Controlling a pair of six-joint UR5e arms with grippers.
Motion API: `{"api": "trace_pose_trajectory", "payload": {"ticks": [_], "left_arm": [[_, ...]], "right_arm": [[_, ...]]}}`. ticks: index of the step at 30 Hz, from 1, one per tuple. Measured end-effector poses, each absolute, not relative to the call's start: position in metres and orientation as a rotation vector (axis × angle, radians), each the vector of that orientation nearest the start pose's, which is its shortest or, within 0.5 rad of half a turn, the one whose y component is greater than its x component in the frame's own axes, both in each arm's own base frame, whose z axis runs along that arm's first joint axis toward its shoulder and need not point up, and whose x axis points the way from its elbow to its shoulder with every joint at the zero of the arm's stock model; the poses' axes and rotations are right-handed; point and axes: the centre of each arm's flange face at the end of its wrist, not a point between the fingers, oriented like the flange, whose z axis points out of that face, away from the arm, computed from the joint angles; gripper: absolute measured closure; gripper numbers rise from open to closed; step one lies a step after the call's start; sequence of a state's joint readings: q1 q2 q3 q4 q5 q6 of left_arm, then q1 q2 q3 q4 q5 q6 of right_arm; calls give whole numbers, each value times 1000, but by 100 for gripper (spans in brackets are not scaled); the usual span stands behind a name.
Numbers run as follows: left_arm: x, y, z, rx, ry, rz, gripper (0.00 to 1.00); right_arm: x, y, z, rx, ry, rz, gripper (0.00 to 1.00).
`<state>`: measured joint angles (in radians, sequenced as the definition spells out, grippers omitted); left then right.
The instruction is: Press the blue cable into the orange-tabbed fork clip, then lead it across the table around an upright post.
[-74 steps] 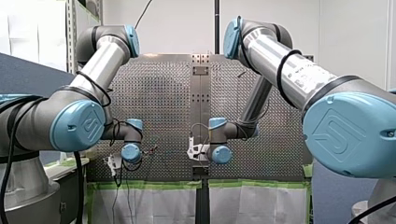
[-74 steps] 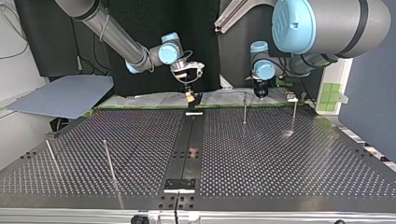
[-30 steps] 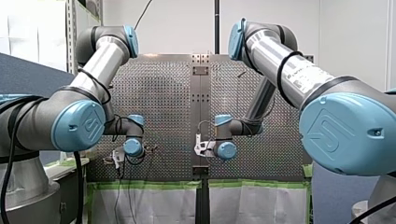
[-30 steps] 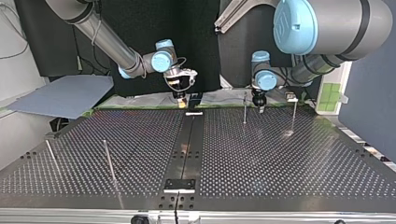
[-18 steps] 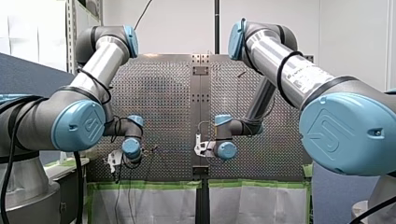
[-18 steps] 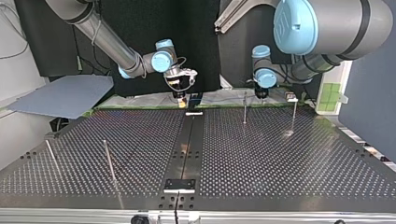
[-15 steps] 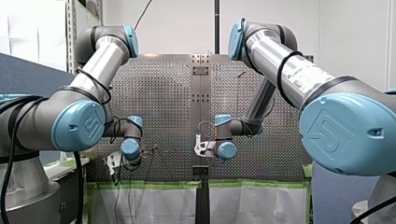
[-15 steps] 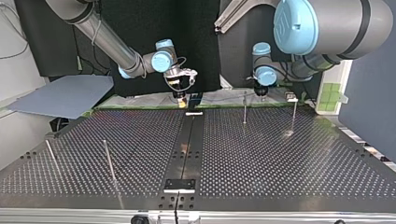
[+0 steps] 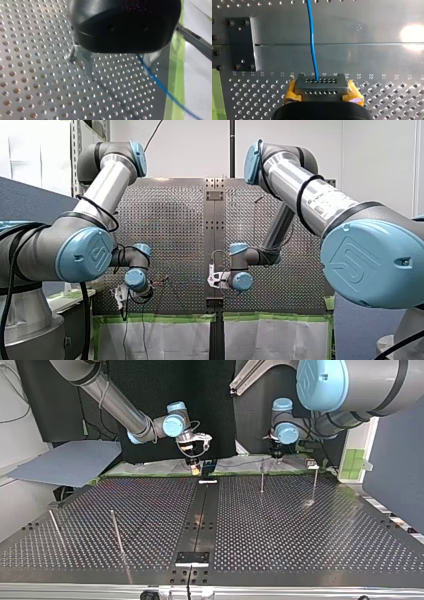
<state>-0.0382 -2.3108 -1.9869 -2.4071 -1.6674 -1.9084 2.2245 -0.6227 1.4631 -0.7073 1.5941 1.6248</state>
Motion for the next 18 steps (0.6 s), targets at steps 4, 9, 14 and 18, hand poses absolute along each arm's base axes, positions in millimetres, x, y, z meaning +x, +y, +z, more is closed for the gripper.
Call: {"api": "trace_pose_trajectory", "payload": {"ticks": [4,9,14,18], "left_arm": [[481,-144,-6,-351,1946,-161,0],[469,-145,6,-343,1931,-170,0],[453,-151,15,-310,1939,-187,0],[442,-155,14,-275,1963,-188,0]], "right_arm": [[525,-470,6,1773,-958,1591,100],[524,-470,6,1772,-960,1589,100],[524,-471,6,1772,-961,1588,100],[524,-471,6,1773,-961,1588,100]]}}
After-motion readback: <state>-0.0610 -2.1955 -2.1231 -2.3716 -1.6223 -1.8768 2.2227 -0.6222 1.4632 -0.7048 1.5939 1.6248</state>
